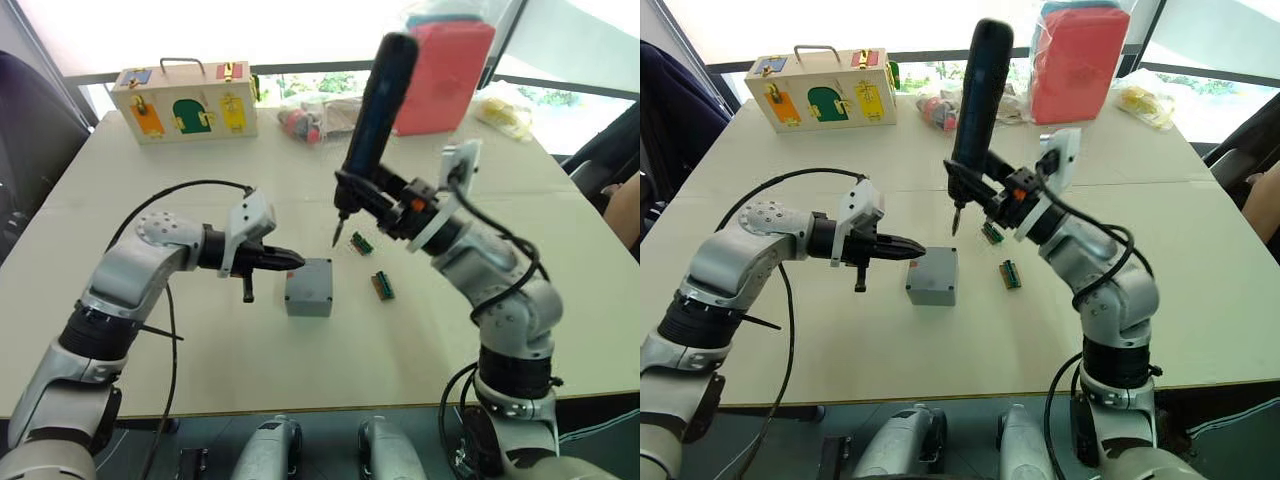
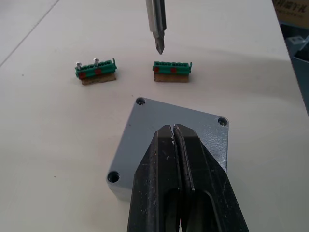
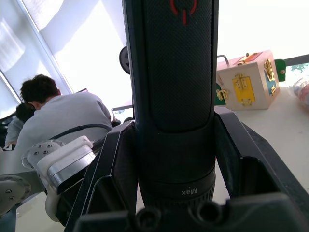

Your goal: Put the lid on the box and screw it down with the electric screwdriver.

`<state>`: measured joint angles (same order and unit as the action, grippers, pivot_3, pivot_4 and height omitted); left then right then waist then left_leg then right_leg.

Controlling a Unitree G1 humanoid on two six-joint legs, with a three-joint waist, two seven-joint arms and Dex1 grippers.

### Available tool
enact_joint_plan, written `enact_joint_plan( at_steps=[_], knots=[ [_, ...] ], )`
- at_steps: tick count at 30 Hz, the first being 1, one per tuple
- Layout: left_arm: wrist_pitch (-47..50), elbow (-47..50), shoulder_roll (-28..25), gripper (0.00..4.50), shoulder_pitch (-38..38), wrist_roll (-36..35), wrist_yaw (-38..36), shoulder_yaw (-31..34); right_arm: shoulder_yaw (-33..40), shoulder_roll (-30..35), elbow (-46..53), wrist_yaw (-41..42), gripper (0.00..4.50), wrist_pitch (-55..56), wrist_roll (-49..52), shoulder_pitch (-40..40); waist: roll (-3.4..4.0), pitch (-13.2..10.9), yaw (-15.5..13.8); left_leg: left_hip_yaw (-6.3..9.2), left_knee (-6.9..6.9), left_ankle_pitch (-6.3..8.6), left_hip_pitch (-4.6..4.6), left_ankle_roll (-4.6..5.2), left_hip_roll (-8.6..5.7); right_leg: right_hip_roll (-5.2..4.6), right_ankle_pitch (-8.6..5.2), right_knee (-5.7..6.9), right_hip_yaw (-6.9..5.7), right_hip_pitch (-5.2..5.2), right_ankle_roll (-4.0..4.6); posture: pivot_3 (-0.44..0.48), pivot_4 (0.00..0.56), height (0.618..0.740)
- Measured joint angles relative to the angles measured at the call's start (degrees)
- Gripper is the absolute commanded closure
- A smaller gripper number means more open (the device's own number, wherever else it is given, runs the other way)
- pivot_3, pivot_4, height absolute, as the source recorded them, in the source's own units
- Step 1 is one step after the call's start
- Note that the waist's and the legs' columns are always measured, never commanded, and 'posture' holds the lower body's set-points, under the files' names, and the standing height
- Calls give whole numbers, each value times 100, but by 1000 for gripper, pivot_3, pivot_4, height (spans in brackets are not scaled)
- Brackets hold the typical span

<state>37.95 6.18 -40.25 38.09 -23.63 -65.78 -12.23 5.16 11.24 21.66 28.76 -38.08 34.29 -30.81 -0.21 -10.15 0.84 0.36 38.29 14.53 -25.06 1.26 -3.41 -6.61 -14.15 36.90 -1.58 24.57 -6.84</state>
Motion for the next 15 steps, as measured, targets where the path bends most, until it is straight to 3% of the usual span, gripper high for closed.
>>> enact_joint_plan(
  at_steps=[15],
  knots=[
    [-387, 47, 214, 4500, -388, 466, 171, -273, -734, 170, -814, 433, 2701, 1364, -943, 307, -1, 1, -16, 0, 1, -1, 2, -1, 0, -1, 0, 0, 0, -2, 0, 0, 150, 740]
  ],
)
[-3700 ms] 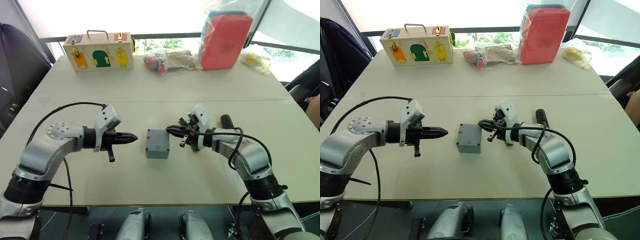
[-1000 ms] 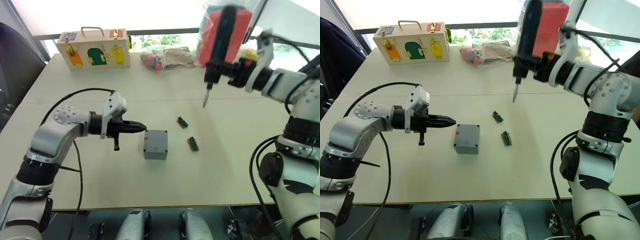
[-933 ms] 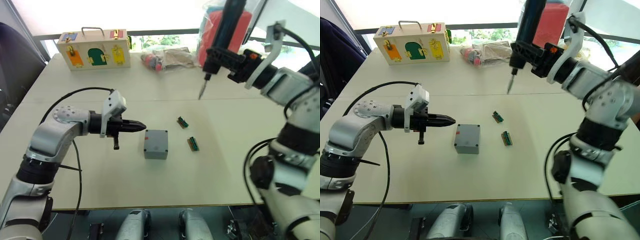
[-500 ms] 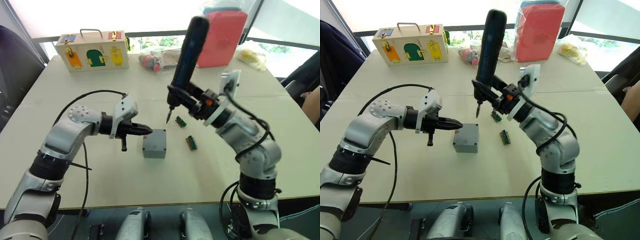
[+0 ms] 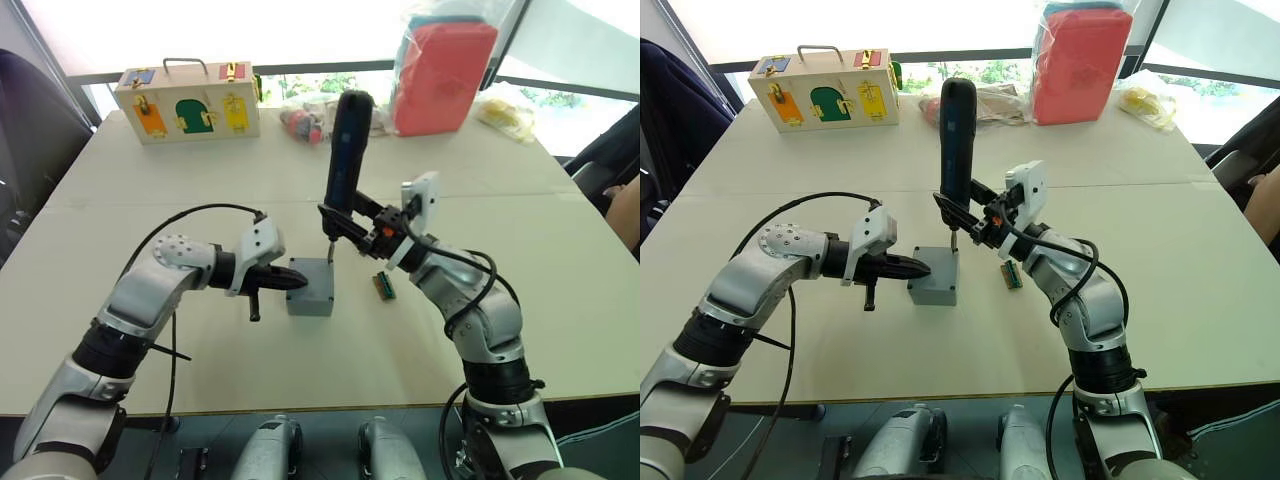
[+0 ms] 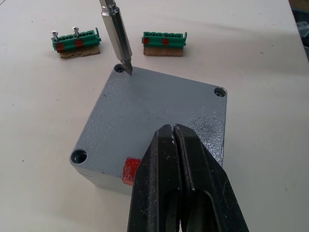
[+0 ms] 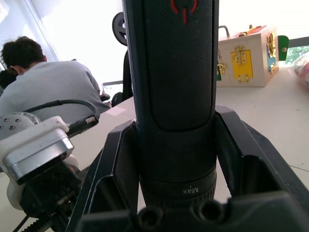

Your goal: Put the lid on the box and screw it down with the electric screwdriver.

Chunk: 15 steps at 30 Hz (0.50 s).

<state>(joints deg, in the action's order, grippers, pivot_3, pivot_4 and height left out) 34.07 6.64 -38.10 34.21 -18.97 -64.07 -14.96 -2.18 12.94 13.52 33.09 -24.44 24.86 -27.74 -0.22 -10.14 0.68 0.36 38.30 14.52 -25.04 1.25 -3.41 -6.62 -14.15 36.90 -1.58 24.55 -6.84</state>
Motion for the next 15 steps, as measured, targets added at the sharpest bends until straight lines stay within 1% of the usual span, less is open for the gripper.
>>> enact_joint_plan(
  at_steps=[11, 15],
  knots=[
    [-211, -2, -5, 4500, -39, 209, -90, -12, -146, -65, -425, 71, 2701, 754, -362, 75, 0, 1, -3, 0, -2, 0, 25, 0, 0, 0, 0, 1, 1, -22, 1, 0, 150, 740],
    [-211, -2, -2, 4500, -83, 219, -100, -11, -203, -118, -596, 51, 2701, 1003, -411, 101, -1, 2, -5, 0, -8, 2, 65, 3, 0, 0, -3, -4, 0, -62, 4, 0, 150, 740]
  ],
)
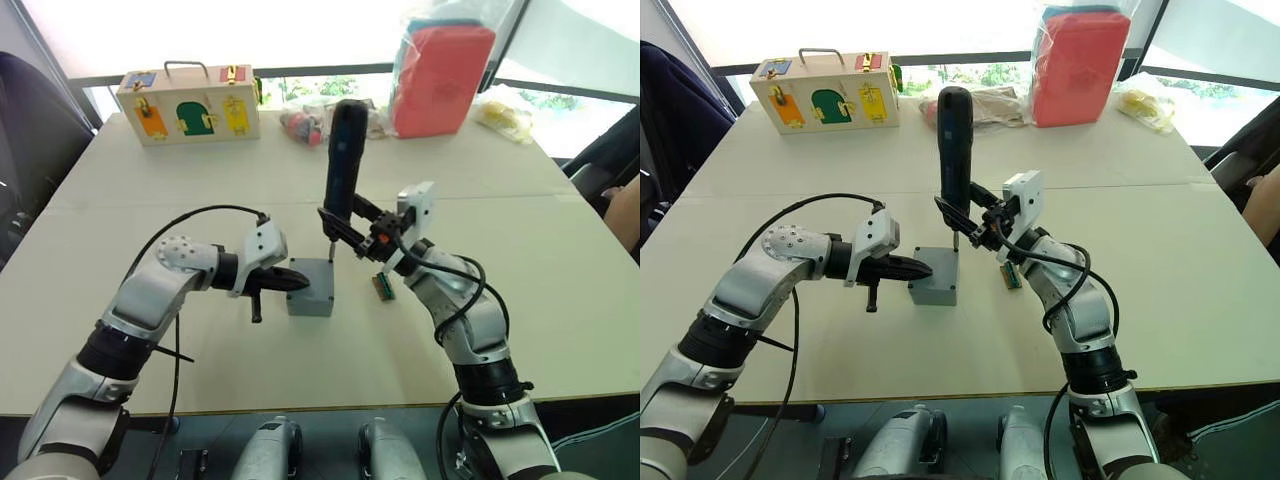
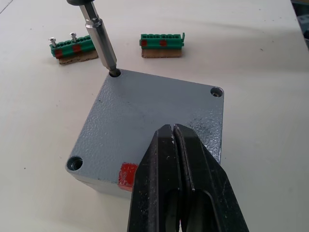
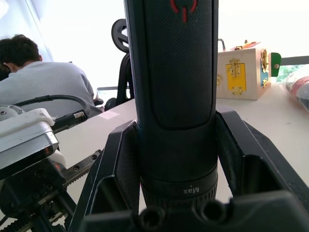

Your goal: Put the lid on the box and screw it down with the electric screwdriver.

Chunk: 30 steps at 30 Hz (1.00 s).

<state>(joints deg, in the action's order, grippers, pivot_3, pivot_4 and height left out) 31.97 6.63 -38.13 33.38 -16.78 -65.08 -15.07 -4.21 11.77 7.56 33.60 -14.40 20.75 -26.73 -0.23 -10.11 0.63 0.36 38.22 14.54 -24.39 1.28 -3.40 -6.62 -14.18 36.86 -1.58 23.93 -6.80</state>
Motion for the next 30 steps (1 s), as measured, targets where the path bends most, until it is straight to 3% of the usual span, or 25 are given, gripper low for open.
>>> enact_joint_plan(
  at_steps=[7, 30],
  knots=[
    [10, 7, -1, 4500, -136, 9, -7, 1, -184, 2, 112, -46, 2701, 131, -147, 327, -1, 29, 3, 1, -27, 32, 100, 48, 7, 5, -6, -61, -2, -99, 4, 0, 150, 740],
    [151, 27, 109, 4500, -229, 53, 108, -98, -249, -33, -46, -220, 2701, 125, -255, 410, 1, 167, -7, 5, -37, 48, 146, 58, 9, 0, -14, -83, -3, -130, 17, 0, 150, 740]
  ],
)
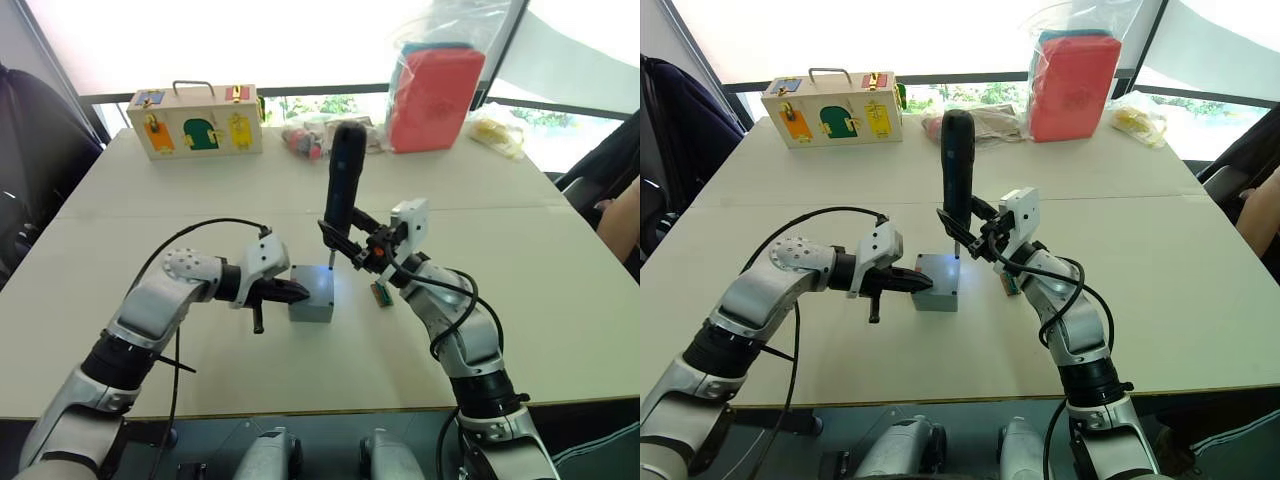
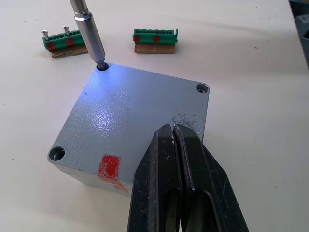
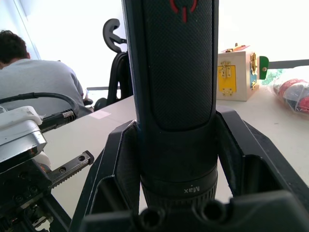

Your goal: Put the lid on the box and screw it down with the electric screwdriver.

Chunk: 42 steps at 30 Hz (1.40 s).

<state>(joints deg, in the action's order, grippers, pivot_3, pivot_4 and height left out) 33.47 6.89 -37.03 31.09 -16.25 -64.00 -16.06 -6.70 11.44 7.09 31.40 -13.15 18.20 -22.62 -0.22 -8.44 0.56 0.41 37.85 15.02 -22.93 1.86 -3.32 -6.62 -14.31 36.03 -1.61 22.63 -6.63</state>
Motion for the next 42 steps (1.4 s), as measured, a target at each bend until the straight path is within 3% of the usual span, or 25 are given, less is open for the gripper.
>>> enact_joint_plan(
  at_steps=[11, 14, 18, 23, 27, 31, 34, 35, 38, 42],
  knots=[
    [-5, -57, 121, 4500, 0, -12, 22, 1, -65, 257, 143, 64, 2701, 33, -85, -57, 1, -1, -9, 0, -19, 8, 18, 0, -3, -12, -3, -10, -1, -12, 3, 0, 150, 740],
    [94, -72, 145, 4500, -4, -80, 33, 34, -55, 412, 402, 64, 2701, -460, 29, -253, 4, -7, -15, 0, -20, 8, 14, 0, -3, -14, -3, -10, -1, -8, 3, 0, 150, 740],
    [67, -116, 153, 4500, -28, -151, 28, 142, 335, 734, 845, 64, 2701, -1469, 677, -738, 9, -13, -43, 1, -10, 6, -56, -2, -4, -17, -1, 2, 2, 58, 3, 0, 150, 740],
    [196, -206, 238, 4500, -27, -267, 112, 296, 614, 1382, 1250, 394, 2701, -2105, 1165, -1349, 18, -26, -42, -3, -12, 6, -62, -2, -3, -16, -1, 2, -3, 50, 3, 0, 150, 740],
    [658, -375, 493, 4500, 54, -688, 434, 754, 1386, 1364, 1033, -161, 2701, -3200, 2103, -2097, 4, -65, -28, 0, -8, 4, -70, -3, -1, -18, 0, 10, -4, 58, 2, 0, 150, 740],
    [1031, -6, 207, 4500, 225, -1098, 450, 1255, 2091, 2249, 479, -656, 2701, -5084, 2762, -2492, -4, -78, -87, 5, 5, 4, -124, -4, -2, -26, 1, -4, -5, 90, 4, 0, 150, 740],
    [1129, 602, -318, 4500, 151, -1215, 196, 1277, 2013, 3026, -187, -810, 2701, -6930, 2916, -2435, 8, -87, -93, -3, 9, -8, -155, -23, -3, -42, 2, -16, -4, 110, 6, 0, 150, 740],
    [1181, 1069, -648, 4500, -19, -1370, -30, 1240, 1784, 3551, -381, -835, 2701, -7508, 3120, -2149, 11, -96, -111, -4, 3, -5, -164, -19, -5, -47, 1, -27, -7, 115, 6, 0, 150, 740],
    [1288, 1570, -982, 4500, -224, -1560, -243, 1241, 1564, 3965, -921, -1082, 2701, -7896, 3450, -1653, 39, -120, -109, -7, 4, 8, -167, 3, -5, -49, 2, -47, -8, 110, 10, 0, 150, 740],
    [1207, 2096, -1027, 4500, -375, -1576, -270, 968, 1129, 4454, -1470, -1336, 2701, -7898, 4403, -1560, 77, -153, -15, -14, 11, 11, -155, 15, -3, -42, 14, -46, -6, 97, 8, 0, 150, 740]
  ],
)
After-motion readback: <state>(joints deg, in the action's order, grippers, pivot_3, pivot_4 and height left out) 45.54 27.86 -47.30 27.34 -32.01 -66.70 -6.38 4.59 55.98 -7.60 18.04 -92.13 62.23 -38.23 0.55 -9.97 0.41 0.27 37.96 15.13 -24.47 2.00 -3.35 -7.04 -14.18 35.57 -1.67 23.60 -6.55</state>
